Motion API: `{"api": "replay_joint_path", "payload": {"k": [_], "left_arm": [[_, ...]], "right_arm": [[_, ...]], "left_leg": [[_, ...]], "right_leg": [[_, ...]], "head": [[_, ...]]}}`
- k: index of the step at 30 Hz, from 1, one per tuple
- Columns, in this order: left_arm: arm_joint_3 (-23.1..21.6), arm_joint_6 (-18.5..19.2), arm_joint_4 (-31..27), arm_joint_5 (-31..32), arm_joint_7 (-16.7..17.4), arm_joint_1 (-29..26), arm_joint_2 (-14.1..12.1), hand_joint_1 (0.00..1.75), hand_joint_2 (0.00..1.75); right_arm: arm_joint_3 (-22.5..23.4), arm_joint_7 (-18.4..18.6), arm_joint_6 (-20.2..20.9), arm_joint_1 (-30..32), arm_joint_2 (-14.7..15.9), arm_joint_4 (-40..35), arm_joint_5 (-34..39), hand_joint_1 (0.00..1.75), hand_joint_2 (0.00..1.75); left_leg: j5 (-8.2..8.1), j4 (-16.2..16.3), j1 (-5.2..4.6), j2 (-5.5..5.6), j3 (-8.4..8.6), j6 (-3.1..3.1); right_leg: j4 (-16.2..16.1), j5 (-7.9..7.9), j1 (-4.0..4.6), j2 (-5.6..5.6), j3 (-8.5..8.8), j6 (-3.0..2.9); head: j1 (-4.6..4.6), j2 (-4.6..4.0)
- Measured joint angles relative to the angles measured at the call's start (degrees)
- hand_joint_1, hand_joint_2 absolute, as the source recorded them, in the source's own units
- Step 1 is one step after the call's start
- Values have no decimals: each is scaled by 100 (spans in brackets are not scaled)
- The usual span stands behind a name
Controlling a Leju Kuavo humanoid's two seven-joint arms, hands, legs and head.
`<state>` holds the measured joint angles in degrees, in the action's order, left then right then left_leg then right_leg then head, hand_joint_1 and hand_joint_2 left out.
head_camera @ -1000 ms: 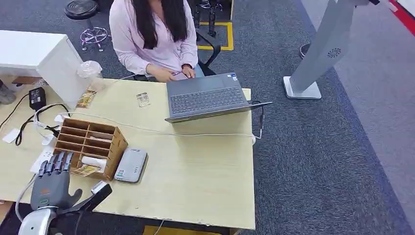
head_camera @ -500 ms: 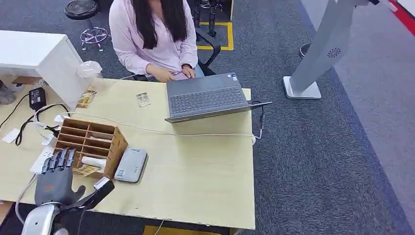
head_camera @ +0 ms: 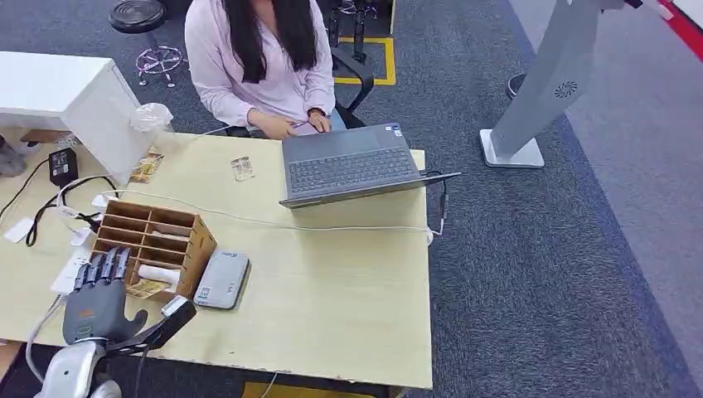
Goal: Pass the card to the sensor for recognition and then transmit it.
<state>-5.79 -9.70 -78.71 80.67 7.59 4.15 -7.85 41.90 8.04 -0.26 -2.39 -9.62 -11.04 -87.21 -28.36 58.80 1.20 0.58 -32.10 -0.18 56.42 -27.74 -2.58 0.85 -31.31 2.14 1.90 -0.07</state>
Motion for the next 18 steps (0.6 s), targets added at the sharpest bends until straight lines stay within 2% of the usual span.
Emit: {"api": "replay_joint_path", "payload": {"k": [6, 7, 18], "left_arm": [[0, -118, 74, 0, -76, 7, 9, 0, 175], [0, -123, 92, 0, -74, 9, 9, 175, 175], [0, -203, 101, -142, -411, 5, 9, 175, 175]], "right_arm": [[-28, 0, 2, 0, 2, 0, 0, 0, 0], [-39, 0, 2, 0, 4, 0, 0, 0, 0], [-88, -18, 9, 1, 13, 0, 0, 0, 0]], "left_leg": [[0, 0, 0, 0, 0, 0], [0, 0, 0, 0, 0, 0], [0, 0, 0, 0, -1, 0]], "right_leg": [[0, 0, 0, 0, 0, 0], [0, 0, 0, 0, 0, 0], [0, 0, 0, 0, 0, 0]], "head": [[0, 0], [0, 0], [0, 0]]}}
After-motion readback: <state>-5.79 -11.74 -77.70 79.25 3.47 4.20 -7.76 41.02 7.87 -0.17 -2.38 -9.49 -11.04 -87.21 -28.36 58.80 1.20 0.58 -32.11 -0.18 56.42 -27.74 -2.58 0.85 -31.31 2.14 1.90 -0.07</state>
